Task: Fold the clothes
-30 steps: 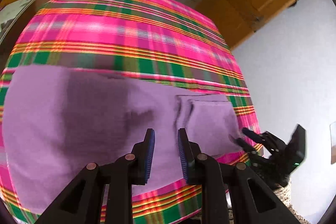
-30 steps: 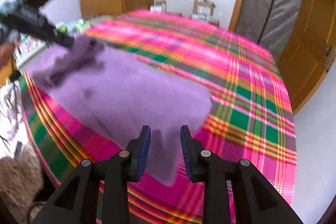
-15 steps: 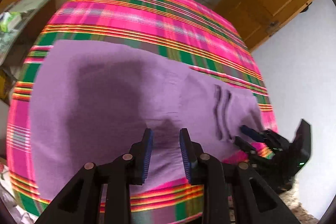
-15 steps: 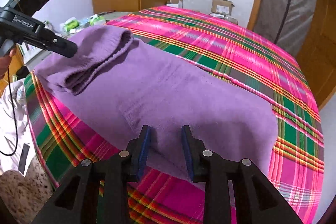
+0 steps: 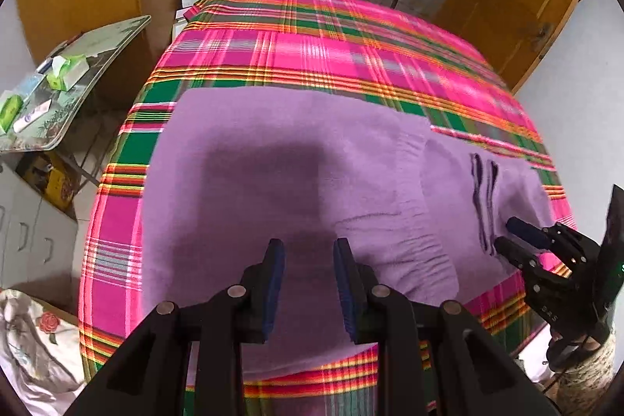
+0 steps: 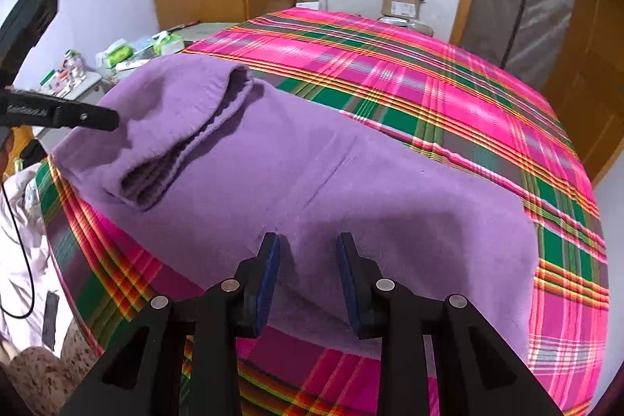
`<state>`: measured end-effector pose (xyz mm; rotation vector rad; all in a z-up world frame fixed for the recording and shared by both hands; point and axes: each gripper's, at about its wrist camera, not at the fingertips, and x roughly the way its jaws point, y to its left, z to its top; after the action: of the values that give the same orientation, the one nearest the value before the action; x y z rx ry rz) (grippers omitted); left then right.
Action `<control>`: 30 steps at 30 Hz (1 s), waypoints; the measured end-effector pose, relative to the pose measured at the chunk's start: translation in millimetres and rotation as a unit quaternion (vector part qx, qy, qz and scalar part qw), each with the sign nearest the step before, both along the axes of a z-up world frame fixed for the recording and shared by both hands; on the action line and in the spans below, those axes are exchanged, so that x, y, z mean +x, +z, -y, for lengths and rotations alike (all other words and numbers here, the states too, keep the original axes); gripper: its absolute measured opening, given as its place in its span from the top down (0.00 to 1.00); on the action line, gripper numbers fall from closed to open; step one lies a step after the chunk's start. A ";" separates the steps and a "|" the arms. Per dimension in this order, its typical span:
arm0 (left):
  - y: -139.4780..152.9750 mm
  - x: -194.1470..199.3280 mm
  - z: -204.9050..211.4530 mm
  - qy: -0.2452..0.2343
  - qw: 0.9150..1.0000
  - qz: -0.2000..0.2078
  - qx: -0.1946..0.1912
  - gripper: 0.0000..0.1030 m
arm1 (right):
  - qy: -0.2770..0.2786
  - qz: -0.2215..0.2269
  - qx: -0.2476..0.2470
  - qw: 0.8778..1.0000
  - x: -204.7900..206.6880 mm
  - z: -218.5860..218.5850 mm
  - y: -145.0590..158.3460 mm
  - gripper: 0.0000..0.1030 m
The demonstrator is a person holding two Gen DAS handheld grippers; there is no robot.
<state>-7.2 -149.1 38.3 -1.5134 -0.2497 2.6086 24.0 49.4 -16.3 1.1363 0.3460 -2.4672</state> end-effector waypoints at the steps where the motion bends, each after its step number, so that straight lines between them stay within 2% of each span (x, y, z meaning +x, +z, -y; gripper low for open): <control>1: 2.9 2.5 6.3 0.006 1.000 -0.007 0.004 0.74 | -0.003 -0.005 0.000 1.000 0.9 2.4 5.5 0.69; 5: 14.4 12.7 31.6 0.029 0.999 -0.035 0.018 0.74 | 0.008 -0.025 -0.009 1.000 4.2 22.2 26.7 0.69; 9: 5.4 14.4 59.7 0.060 0.998 -0.021 0.029 0.74 | 0.029 -0.049 -0.004 0.998 9.6 51.3 39.4 0.69; 13: -5.1 15.1 80.1 0.073 0.996 -0.013 0.045 0.74 | 0.055 -0.077 -0.020 0.995 17.4 76.9 52.2 0.69; 15: -10.6 14.1 92.1 0.085 0.994 -0.002 0.073 0.74 | 0.073 -0.092 -0.030 0.993 22.4 91.8 57.7 0.64; 17: -12.7 13.6 101.8 0.085 0.992 -0.003 0.091 0.74 | 0.116 -0.101 -0.048 0.987 30.8 113.0 60.5 0.56; 23: -16.6 6.5 115.7 0.080 0.992 0.005 0.100 0.73 | 0.212 -0.098 -0.053 0.971 51.8 170.4 44.7 0.49; 27: -23.3 -6.9 119.2 0.071 0.993 0.013 0.095 0.73 | 0.262 -0.073 -0.044 0.961 61.5 209.1 26.6 0.44; 30: -26.6 -13.3 120.9 0.066 0.993 0.021 0.097 0.71 | 0.279 -0.066 -0.023 0.958 63.9 230.9 14.3 0.44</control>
<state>-20.6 -270.1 11.7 -1.5330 -0.6077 2.5630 87.9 -181.5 -2.0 0.7256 0.5577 -2.0357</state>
